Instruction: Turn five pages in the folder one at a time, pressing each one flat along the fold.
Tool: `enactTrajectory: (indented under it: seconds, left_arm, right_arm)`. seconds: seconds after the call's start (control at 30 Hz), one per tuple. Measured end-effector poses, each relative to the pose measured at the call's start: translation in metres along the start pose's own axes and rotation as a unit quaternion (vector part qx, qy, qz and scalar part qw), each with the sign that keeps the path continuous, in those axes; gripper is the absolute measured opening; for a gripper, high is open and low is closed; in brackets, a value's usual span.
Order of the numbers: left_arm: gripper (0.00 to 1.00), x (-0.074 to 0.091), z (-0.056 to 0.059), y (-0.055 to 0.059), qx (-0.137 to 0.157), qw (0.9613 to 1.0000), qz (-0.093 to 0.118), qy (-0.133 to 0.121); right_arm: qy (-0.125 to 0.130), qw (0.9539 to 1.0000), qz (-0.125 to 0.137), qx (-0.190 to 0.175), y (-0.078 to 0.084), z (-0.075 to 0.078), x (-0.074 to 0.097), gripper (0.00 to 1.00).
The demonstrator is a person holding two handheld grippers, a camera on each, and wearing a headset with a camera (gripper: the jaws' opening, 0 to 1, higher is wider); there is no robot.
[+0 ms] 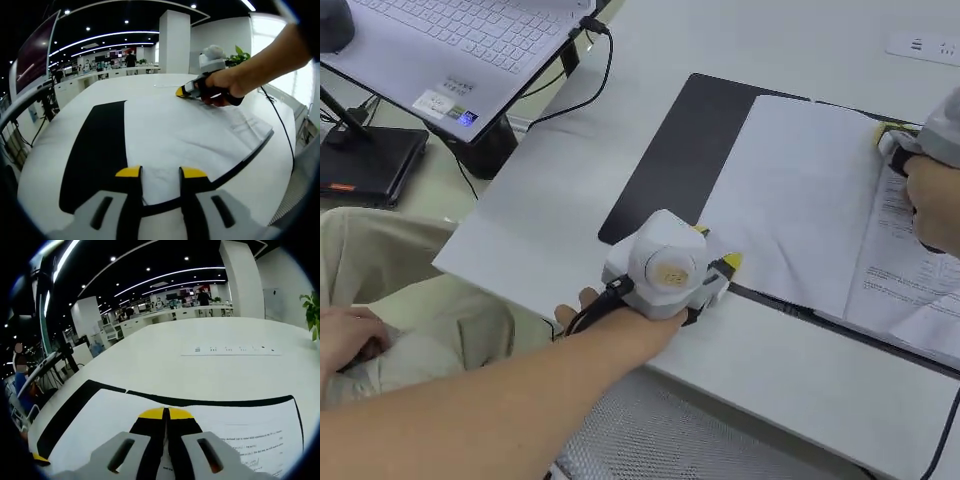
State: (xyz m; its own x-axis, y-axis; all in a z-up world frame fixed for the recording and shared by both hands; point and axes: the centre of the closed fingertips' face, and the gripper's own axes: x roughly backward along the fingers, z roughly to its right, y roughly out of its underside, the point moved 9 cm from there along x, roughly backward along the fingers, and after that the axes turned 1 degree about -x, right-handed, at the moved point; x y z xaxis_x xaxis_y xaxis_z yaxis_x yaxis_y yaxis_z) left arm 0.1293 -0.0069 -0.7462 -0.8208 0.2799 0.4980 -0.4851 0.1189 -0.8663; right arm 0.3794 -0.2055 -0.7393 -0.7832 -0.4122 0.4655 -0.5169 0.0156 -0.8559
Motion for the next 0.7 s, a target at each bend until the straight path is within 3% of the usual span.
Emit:
enactTrajectory:
  seconds: [0.2, 0.37, 0.7]
  left_arm:
    - [0.28, -0.001, 0.0, 0.0, 0.001, 1.0, 0.001, 0.0]
    - [0.28, -0.001, 0.001, -0.001, 0.003, 1.0, 0.002, -0.001]
    - [0.28, -0.002, 0.002, -0.001, 0.002, 1.0, 0.002, -0.001]
  right_arm:
    - [-0.001, 1.0, 0.004, -0.008, 0.002, 0.005, -0.004, 0.0]
    - [-0.01, 0.9998, 0.009, -0.012, 0.01, 0.002, 0.003, 0.0]
    - [-0.038, 0.999, 0.008, -0.023, 0.032, -0.019, 0.045, 0.0]
